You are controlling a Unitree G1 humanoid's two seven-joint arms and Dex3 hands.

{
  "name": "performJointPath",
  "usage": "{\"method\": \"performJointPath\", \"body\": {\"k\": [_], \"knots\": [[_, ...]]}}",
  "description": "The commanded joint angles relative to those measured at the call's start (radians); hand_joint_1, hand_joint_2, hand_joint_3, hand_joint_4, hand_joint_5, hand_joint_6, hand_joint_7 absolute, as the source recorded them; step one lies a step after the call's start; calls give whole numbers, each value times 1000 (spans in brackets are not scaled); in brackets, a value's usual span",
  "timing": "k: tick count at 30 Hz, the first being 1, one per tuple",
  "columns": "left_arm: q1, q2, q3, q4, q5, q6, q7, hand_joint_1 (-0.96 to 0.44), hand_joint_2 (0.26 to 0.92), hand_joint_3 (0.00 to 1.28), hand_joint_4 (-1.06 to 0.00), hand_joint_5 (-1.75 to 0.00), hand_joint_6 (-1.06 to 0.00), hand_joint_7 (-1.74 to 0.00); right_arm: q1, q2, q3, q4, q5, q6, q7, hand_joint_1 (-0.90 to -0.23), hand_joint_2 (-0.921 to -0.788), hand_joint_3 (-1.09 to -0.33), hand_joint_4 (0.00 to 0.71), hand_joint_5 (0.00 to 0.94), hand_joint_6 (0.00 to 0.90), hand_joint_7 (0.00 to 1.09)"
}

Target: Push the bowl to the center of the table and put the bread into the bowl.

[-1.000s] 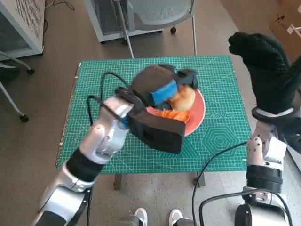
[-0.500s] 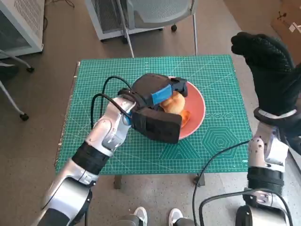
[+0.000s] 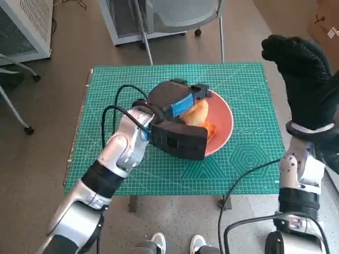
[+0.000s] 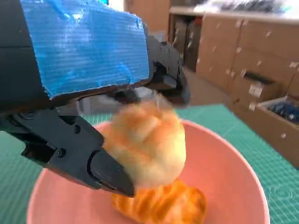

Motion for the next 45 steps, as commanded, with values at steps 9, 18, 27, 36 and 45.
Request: {"method": "performJointPath", "body": {"k": [9, 18, 27, 36, 45], "knots": [[34, -4, 102, -18, -188, -89, -54, -897, 919, 114, 1, 1, -1, -4, -5, -6, 2, 12, -2, 21, -3, -690, -921, -712, 300, 5, 380, 4], [40, 10, 229, -18, -410, -196, -136, -903, 921, 259, 1, 1, 0, 0, -27, -21, -1, 9, -12, 34, -19, -695, -921, -707, 302, 4, 383, 5], [44, -14, 420, -12, -666, -363, -131, -835, 921, 357, 1, 1, -23, -12, -78, -51, 1, -5, -29, 65, -59, -717, -921, -694, 301, 2, 385, 4], [54, -79, 543, -25, -864, -464, -112, -810, 921, 487, 1, 1, -68, -40, -119, -45, 21, -24, -68, 79, -111, -696, -921, -694, 302, 1, 390, 5], [92, -85, 591, -127, -950, -400, -93, -770, 921, 508, 1, 1, -84, -58, -146, -38, 42, -17, -99, 72, -141, -677, -921, -695, 281, 0, 400, 9]]}}
